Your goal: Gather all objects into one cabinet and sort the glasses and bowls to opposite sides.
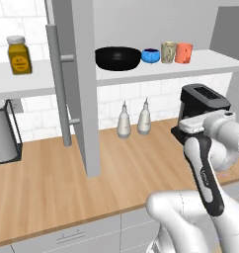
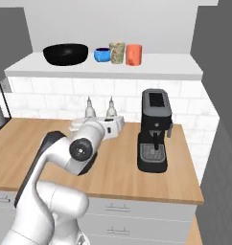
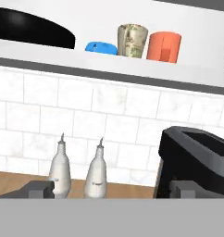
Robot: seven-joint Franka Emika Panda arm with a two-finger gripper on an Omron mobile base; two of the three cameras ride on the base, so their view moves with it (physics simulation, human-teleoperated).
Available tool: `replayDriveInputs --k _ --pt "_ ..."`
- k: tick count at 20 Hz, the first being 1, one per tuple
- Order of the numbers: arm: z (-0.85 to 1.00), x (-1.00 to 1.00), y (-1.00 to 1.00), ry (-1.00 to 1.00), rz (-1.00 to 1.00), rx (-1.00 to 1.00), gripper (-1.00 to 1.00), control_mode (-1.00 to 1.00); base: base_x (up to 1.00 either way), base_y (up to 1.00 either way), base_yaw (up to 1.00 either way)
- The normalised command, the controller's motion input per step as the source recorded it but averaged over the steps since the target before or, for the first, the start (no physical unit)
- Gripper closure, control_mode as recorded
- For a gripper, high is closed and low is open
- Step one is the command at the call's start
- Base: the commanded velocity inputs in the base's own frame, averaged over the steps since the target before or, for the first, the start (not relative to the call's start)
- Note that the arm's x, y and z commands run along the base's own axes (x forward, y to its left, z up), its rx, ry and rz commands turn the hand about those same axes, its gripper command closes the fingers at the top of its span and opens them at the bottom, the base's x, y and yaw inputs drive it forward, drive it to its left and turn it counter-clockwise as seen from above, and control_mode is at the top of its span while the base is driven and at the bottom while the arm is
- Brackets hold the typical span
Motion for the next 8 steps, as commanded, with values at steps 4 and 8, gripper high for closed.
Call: replayDriveInputs --k 4,8 --pt "-0.68 -0.63 0.11 0.02 0.01 -0.16 -1.0 -1.0 0.0 0.0 0.0" --pt "0.0 -0.02 0.0 0.0 0.0 0.0 -1.0 -1.0 0.0 0.0 0.0"
